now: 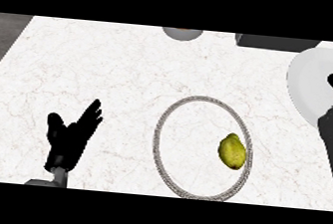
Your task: Pick the lemon from the placemat and place it in the plate
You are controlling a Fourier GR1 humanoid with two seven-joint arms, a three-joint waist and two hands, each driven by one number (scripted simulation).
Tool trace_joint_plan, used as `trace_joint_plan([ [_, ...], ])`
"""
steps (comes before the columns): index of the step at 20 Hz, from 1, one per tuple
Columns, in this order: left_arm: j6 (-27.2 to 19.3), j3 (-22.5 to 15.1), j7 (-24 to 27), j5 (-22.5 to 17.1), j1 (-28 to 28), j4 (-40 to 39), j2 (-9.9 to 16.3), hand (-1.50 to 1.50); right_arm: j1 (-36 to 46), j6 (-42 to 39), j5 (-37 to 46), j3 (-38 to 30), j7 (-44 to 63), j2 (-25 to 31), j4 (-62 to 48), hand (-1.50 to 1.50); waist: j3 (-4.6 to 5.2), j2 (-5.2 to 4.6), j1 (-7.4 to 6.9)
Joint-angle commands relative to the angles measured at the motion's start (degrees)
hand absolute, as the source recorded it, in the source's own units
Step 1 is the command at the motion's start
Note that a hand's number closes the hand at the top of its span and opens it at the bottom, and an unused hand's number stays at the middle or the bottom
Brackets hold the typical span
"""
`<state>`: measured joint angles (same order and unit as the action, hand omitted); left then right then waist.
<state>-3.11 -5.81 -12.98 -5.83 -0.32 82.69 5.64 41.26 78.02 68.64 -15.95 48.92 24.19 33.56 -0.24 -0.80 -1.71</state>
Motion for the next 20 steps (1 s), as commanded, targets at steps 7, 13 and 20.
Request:
trace_joint_plan([
  [7,1.58,-0.18,0.51,-0.76,-0.67,0.66,0.09,0.0,-2.44,-13.49,-19.25,2.97,-2.3,5.12,-4.91,-1.5,-0.28,-0.44,-1.3],
  [13,0.38,0.84,-0.23,-0.12,2.29,-1.36,0.14,0.0,-3.41,-18.01,-31.39,2.32,-14.24,5.11,1.14,-1.5,-0.57,-0.86,-0.53],
  [20,0.8,-0.06,1.39,-0.58,-0.56,-0.36,-1.07,0.0,-6.46,-11.11,-42.71,-1.52,-29.68,4.19,10.97,-1.5,-0.61,-0.53,-0.45],
])
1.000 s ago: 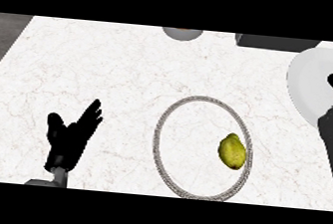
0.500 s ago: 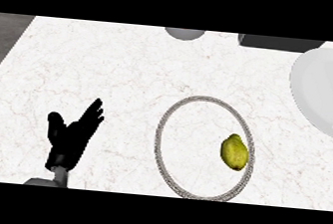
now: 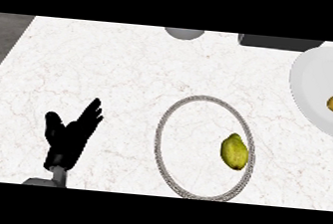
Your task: Pick the lemon from the placemat and place it in the plate
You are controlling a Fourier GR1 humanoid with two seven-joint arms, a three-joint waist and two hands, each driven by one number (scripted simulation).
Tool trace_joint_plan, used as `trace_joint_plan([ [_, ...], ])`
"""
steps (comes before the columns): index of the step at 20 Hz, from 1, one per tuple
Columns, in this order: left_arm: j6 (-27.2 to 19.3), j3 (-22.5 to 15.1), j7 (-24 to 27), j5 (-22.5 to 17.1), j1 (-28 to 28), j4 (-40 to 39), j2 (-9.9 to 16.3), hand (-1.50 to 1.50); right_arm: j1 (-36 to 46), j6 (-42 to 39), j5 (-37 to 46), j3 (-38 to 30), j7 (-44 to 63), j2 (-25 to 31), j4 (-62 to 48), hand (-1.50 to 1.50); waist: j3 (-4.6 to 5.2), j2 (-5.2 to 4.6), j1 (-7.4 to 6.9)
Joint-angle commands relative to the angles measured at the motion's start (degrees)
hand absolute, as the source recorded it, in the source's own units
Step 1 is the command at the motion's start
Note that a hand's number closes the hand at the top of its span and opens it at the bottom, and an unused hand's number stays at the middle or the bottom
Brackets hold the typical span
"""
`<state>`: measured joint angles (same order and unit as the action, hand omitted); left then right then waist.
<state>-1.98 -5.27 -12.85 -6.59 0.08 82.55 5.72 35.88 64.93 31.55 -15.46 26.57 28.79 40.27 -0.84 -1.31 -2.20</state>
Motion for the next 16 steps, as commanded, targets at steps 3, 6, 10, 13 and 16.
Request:
trace_joint_plan([
  [3,-0.06,0.9,0.43,-0.15,0.59,-1.07,0.24,0.0,-2.98,1.53,-12.61,-5.13,-13.97,-1.08,8.92,-1.5,0.08,0.19,0.94],
  [6,-0.48,1.4,0.92,-0.18,0.16,-1.67,0.08,0.0,-6.33,-2.08,-20.57,-8.8,-20.67,-2.19,13.5,-1.5,0.16,0.51,1.57],
  [10,-0.86,1.05,1.03,0.17,-0.22,-1.88,-0.42,0.0,-11.76,-11.19,-30.42,-13.1,-30.75,-4.89,18.61,-1.5,0.11,0.71,2.51],
  [13,0.96,2.78,1.26,-1.32,-0.25,-2.01,1.38,0.0,-16.15,-20.09,-37.76,-16.71,-40.85,-8.57,20.0,-1.5,0.37,0.98,2.5],
  [16,-0.97,1.06,0.44,0.21,-1.15,0.44,-0.12,0.0,-21.26,-28.15,-42.2,-18.76,-51.24,-12.97,19.25,-1.5,0.51,1.25,2.26],
])
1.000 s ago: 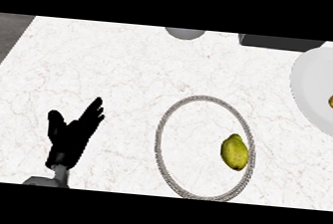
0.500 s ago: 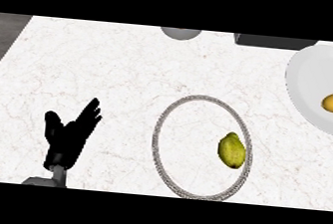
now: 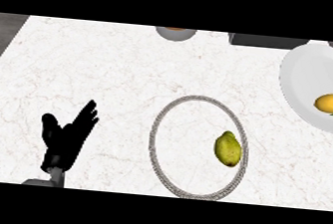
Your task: Pick the lemon from the placemat and place it in the plate
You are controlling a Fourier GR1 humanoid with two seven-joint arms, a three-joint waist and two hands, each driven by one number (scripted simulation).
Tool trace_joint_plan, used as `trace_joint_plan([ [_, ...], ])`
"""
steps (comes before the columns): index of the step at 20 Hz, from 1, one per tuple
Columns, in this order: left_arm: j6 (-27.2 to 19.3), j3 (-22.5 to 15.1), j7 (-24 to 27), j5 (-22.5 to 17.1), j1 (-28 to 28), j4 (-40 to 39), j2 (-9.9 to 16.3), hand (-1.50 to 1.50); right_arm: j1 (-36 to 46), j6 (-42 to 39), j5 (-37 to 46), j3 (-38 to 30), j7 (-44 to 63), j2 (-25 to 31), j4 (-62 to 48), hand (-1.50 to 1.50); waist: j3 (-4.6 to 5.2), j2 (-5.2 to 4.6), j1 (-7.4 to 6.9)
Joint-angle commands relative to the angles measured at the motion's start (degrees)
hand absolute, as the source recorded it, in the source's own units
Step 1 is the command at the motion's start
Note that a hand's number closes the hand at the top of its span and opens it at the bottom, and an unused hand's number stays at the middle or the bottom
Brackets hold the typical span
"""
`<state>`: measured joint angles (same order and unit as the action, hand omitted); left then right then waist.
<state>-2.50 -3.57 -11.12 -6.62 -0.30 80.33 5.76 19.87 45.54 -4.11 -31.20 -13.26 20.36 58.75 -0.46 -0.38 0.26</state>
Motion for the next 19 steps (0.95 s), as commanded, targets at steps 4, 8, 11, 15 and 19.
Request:
trace_joint_plan([
  [4,1.4,1.2,1.27,0.11,-1.63,-0.18,1.86,0.0,-9.39,-17.19,-9.74,-5.18,-20.86,-5.87,-4.32,-1.5,0.36,0.27,-0.26],
  [8,-0.24,-1.02,-2.46,1.22,-2.49,4.39,-0.37,0.0,-7.46,-17.91,-8.87,-4.89,-25.73,-3.3,-14.46,-1.5,0.41,0.32,-0.62],
  [11,1.16,0.41,-0.06,0.97,-1.63,1.41,-0.09,0.0,-12.04,-17.03,-7.95,-2.22,-24.18,-4.79,-10.05,-1.5,0.45,0.37,-0.35],
  [15,-0.63,-0.85,-3.42,2.95,-0.79,3.31,-1.21,0.0,-15.57,-11.68,-6.27,2.31,-21.91,-10.45,-2.44,-1.5,0.47,0.42,-0.23],
  [19,-0.21,-0.27,-2.25,3.46,-1.43,3.13,-1.79,0.0,-17.28,-10.94,-7.77,2.06,-23.16,-10.35,-3.09,-1.5,0.46,0.4,-0.26],
])
